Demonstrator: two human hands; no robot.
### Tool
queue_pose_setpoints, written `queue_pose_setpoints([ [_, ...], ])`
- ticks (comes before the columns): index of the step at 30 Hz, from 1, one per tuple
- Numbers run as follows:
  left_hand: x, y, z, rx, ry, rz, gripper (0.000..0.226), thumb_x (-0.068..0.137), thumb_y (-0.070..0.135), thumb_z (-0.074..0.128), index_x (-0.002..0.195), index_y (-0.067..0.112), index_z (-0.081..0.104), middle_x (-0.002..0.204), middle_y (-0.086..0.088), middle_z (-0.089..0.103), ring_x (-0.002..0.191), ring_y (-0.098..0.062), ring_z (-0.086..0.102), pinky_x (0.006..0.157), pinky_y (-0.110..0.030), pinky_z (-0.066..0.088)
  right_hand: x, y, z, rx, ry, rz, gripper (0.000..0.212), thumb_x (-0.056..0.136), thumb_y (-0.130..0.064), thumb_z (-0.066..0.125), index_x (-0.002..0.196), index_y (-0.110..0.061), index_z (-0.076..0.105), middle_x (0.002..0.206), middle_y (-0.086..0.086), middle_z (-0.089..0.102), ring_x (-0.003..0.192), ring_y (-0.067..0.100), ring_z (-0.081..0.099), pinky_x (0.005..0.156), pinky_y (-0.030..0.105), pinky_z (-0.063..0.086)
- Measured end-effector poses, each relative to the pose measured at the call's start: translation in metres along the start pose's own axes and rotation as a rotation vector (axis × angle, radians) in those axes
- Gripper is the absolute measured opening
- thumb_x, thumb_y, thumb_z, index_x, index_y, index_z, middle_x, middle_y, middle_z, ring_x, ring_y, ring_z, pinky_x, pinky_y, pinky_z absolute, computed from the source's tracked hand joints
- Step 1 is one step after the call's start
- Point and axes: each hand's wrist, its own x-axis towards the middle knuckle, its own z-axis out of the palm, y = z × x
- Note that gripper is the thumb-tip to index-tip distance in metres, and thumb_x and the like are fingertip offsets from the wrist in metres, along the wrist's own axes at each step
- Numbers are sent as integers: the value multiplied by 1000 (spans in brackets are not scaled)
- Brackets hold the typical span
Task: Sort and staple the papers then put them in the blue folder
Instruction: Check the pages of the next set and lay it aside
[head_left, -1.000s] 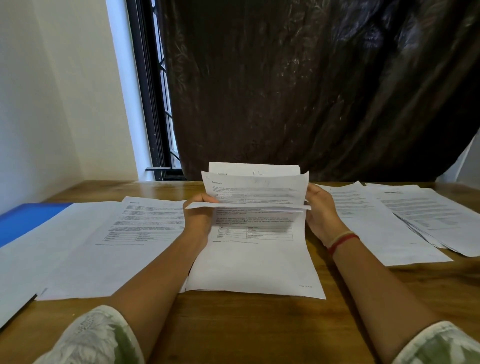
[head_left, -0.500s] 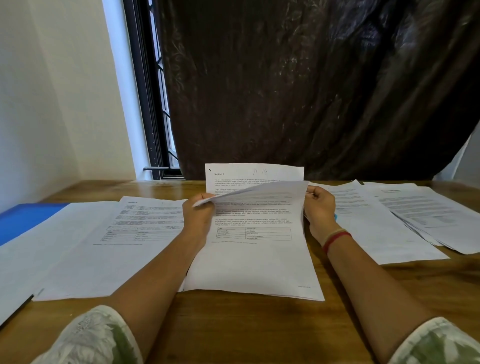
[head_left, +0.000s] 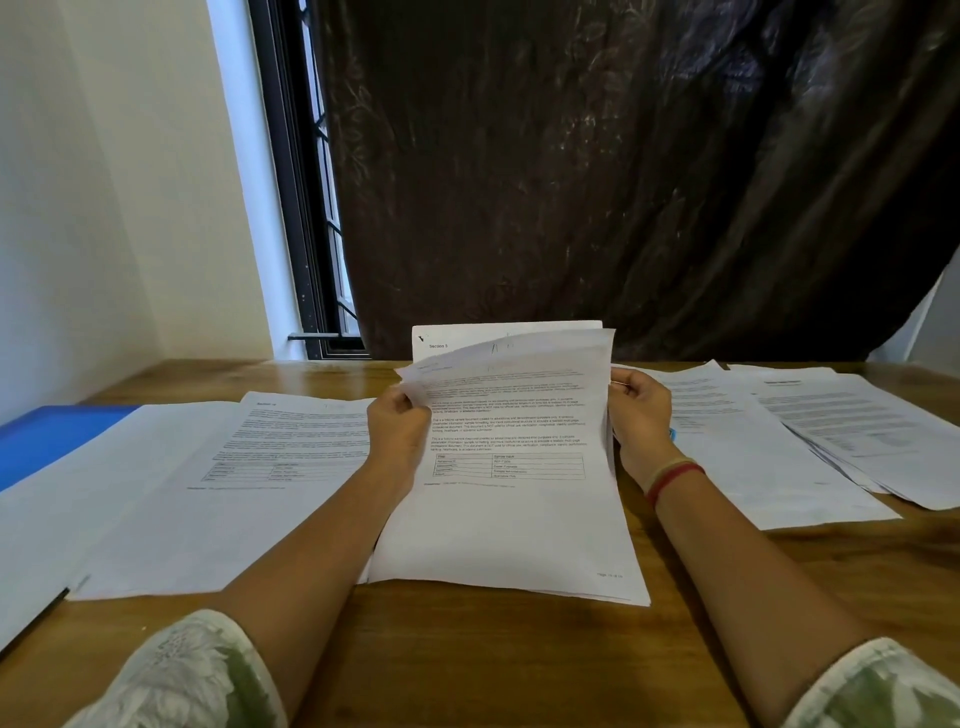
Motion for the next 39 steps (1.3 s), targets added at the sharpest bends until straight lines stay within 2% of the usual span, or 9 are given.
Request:
queue_pose_setpoints([
  [6, 1, 1, -3, -185, -73, -57, 29, 88, -3, 54, 62, 11, 58, 100, -8, 69, 92, -28, 62, 69, -33, 54, -5, -3, -2, 90, -2, -33, 6, 94, -21, 62, 100, -19, 62, 85, -7, 66, 76, 16, 64, 58, 21, 48],
  [14, 6, 3, -1, -111, 93, -156, 29, 87, 6, 57, 60, 19, 56, 84, -1, 67, 89, -24, 60, 76, -33, 51, 5, -17, -13, 230, 25, -60, 15, 95, -26, 61, 107, -18, 56, 98, -5, 65, 89, 12, 62, 70, 18, 50],
  [17, 5, 6, 0, -115, 107, -181, 30, 87, 6, 55, 59, 19, 54, 81, -1, 65, 85, -23, 58, 76, -34, 50, 6, -14, -20, 72, -135, 66, 21, 93, -34, 63, 110, -23, 57, 103, 0, 69, 94, 22, 65, 76, 34, 56],
  [20, 1, 7, -1, -130, 90, -170, 30, 87, 4, 55, 60, 17, 53, 80, -1, 65, 82, -21, 58, 72, -32, 49, 5, -10, -30, -49, -338, 106, 16, 92, -26, 64, 107, -21, 63, 99, -1, 73, 91, 23, 68, 69, 33, 56],
  [26, 4, 4, -2, -118, 103, -164, 21, 88, 8, 59, 69, 16, 59, 87, -3, 66, 88, -23, 59, 70, -30, 50, 30, -11, -50, -471, -436, 236, 17, 82, -13, 75, 96, -13, 66, 99, 4, 71, 94, 29, 68, 90, 44, 55],
  [28, 6, 1, -2, -101, 90, -175, 14, 89, 10, 60, 76, 14, 62, 92, -4, 67, 92, -26, 61, 78, -35, 55, 35, -13, -51, -599, -351, 203, 13, 83, -17, 76, 87, -10, 66, 95, 7, 70, 90, 29, 67, 89, 41, 55],
  [31, 9, 1, -2, -23, 96, -191, 11, 91, 13, 60, 80, 14, 62, 94, -8, 66, 93, -30, 62, 84, -41, 55, 39, -25, -53, -554, -15, 50, 14, 87, -17, 71, 87, -4, 65, 92, 14, 66, 92, 33, 65, 83, 34, 51],
  [34, 8, 0, 0, 3, 120, -166, 18, 91, 11, 58, 73, 12, 57, 88, -9, 62, 86, -28, 58, 69, -30, 50, 23, -55, -55, -452, 314, -270, 20, 95, -22, 60, 108, -7, 66, 103, 10, 66, 97, 29, 63, 87, 34, 49],
  [39, 6, -5, 0, 33, 74, -103, 23, 86, 5, 64, 64, 10, 60, 89, -12, 63, 89, -32, 58, 79, -41, 51, 9, -104, -43, -482, 492, -785, 33, 96, -36, 52, 115, -12, 65, 114, 10, 67, 98, 25, 64, 88, 33, 51],
])
